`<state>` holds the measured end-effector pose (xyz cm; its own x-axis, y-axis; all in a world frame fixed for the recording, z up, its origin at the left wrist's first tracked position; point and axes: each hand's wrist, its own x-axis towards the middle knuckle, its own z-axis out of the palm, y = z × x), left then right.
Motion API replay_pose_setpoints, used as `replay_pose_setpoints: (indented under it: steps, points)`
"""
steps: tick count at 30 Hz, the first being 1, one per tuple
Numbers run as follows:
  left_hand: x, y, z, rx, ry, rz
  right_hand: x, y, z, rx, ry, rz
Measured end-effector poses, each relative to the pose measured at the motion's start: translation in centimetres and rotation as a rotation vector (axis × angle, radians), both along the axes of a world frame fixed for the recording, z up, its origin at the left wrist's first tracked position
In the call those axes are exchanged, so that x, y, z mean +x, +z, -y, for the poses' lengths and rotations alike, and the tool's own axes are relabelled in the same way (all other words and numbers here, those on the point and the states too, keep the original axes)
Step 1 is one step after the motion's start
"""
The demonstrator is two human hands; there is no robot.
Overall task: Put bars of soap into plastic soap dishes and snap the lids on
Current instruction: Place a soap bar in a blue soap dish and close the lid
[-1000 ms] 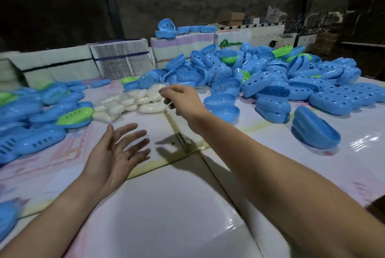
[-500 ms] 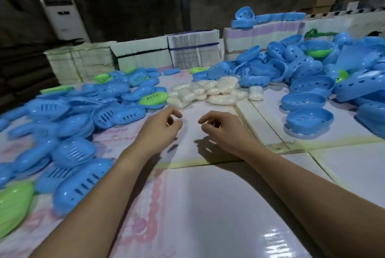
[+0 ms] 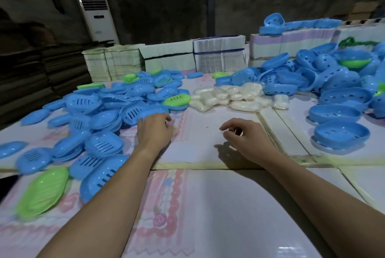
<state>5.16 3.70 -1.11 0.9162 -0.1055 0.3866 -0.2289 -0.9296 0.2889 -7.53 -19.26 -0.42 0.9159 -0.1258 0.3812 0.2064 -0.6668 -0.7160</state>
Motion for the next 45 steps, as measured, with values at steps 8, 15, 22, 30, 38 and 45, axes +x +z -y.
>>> replay_pose_setpoints:
  steps: [8,15,22,30,38,45]
  points:
    - [0.5,-0.6,-0.3,0.118,0.082,-0.147,0.1,-0.1,0.1,-0.002,-0.004,0.004]
    - [-0.7,-0.2,0.9,0.049,-0.037,0.075,0.2,-0.2,0.1,0.005,-0.018,0.017]
    - [-1.2,0.4,1.6,-0.169,-0.224,0.183,0.4,-0.1,0.2,-0.005,-0.03,-0.002]
    - [-1.3,-1.1,2.8,-0.069,-0.473,-0.126,0.3,0.1,0.1,0.019,-0.039,-0.003]
    - [-2.1,-0.6,3.6,-0.133,-0.396,-0.129,0.2,0.2,0.1,0.039,-0.049,0.011]
    - [-2.7,0.2,3.6,-0.357,-0.431,-0.129,0.2,0.2,0.2,0.037,-0.057,0.007]
